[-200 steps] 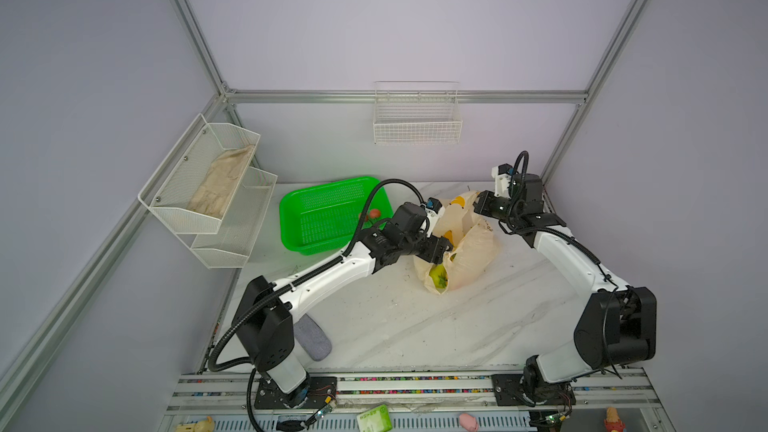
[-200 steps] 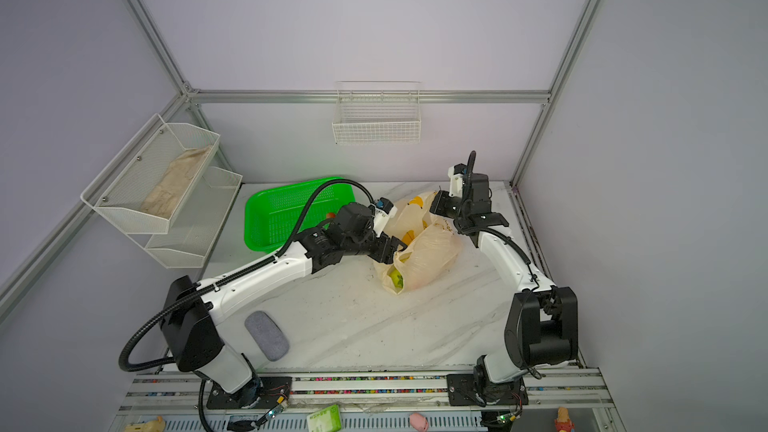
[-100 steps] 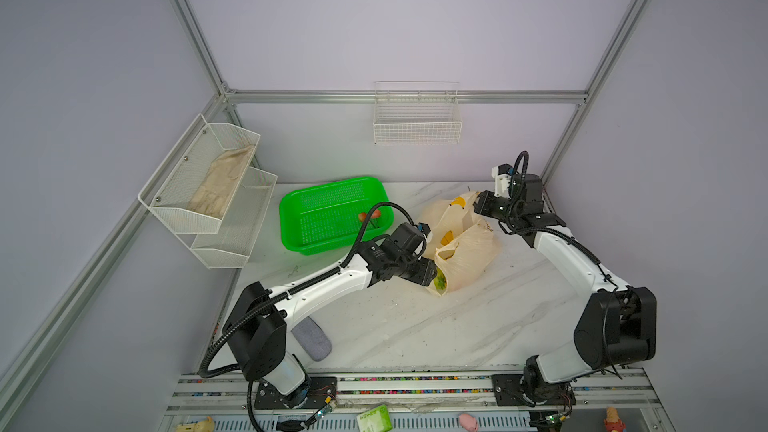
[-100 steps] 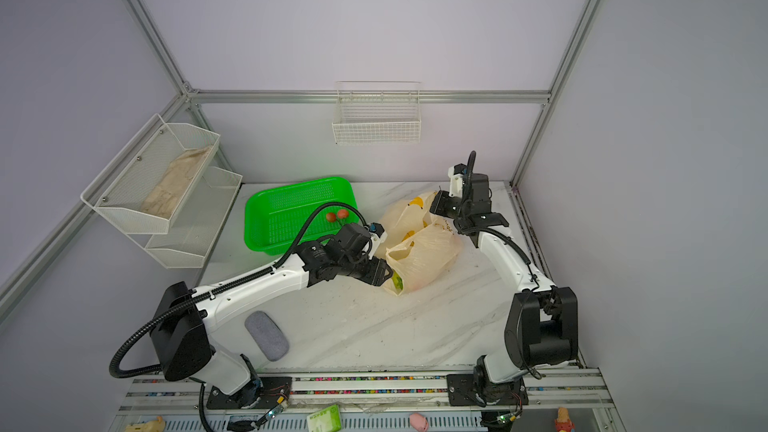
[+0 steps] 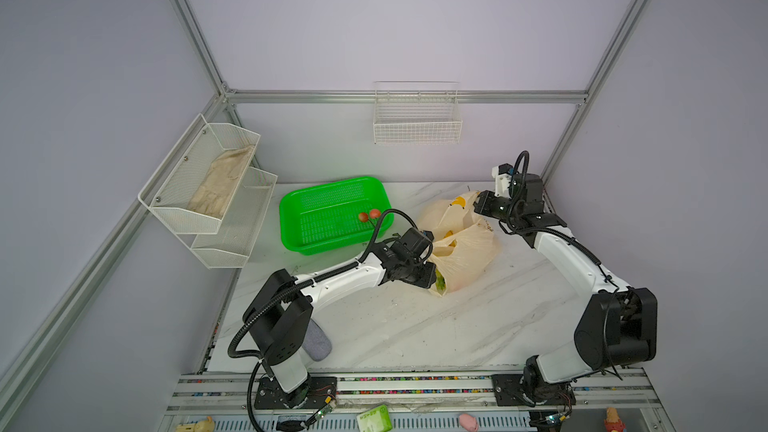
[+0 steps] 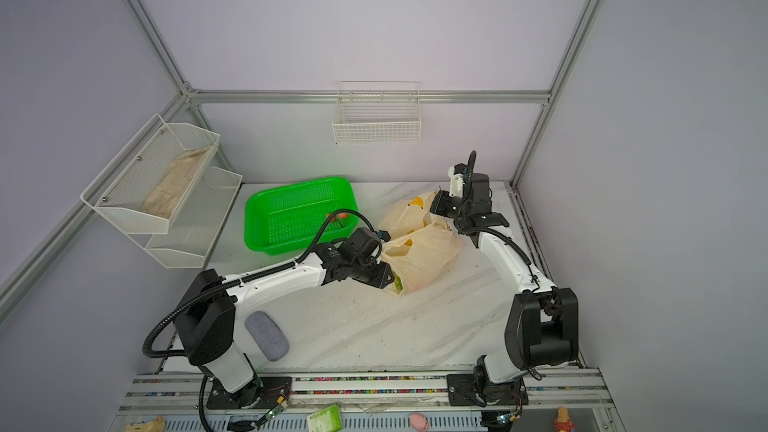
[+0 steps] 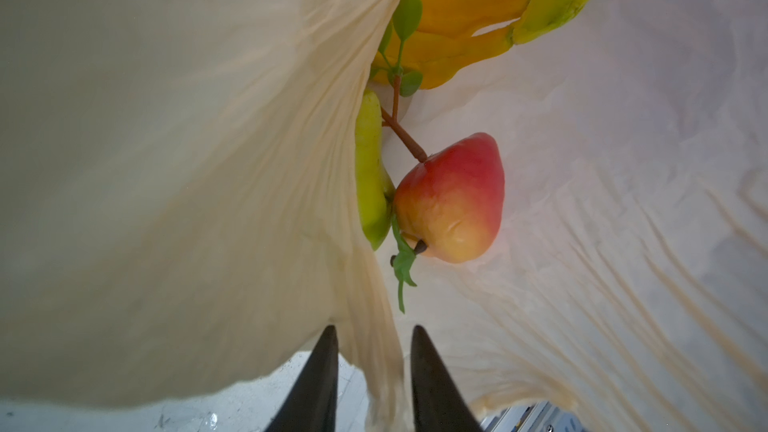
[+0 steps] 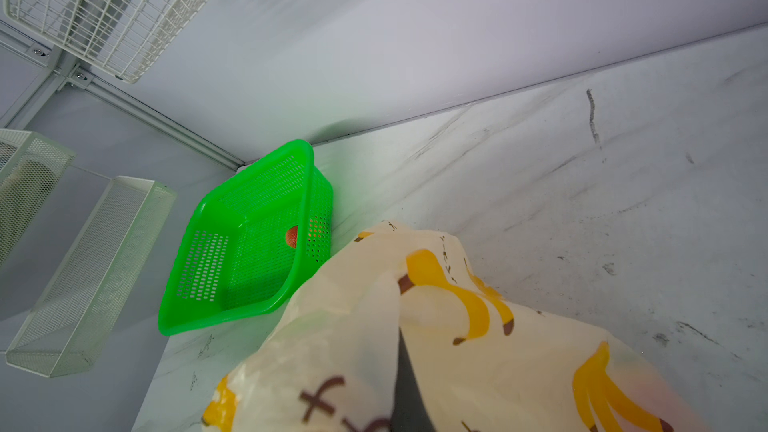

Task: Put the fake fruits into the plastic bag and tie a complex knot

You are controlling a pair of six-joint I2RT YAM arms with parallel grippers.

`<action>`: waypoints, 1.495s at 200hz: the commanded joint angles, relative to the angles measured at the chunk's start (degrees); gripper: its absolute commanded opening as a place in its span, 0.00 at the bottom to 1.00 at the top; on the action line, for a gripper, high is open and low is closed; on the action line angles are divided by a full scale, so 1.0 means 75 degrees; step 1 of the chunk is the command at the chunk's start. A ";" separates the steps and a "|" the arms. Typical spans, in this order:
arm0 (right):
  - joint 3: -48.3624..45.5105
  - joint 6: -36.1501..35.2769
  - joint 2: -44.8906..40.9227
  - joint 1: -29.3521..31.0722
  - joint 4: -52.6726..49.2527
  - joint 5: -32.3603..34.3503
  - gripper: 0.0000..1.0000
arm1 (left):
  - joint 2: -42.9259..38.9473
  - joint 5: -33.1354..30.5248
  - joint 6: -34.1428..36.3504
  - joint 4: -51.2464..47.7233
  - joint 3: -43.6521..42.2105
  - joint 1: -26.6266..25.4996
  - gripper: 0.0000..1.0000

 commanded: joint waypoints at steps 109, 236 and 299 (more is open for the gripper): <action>0.2107 -0.0691 0.0603 0.0190 -0.1180 -0.0214 0.00 | -0.2705 0.2079 -0.2135 0.5698 -0.2229 0.0316 0.00; 0.4228 -0.0528 0.3355 0.1418 -0.1096 0.0024 0.12 | -0.2494 0.0855 -0.3031 0.7905 -0.3992 0.0368 0.00; 0.3684 -0.1227 0.1770 0.1417 -0.1360 0.1924 0.53 | -0.2898 0.0210 -0.3926 0.8697 -0.5174 0.0637 0.00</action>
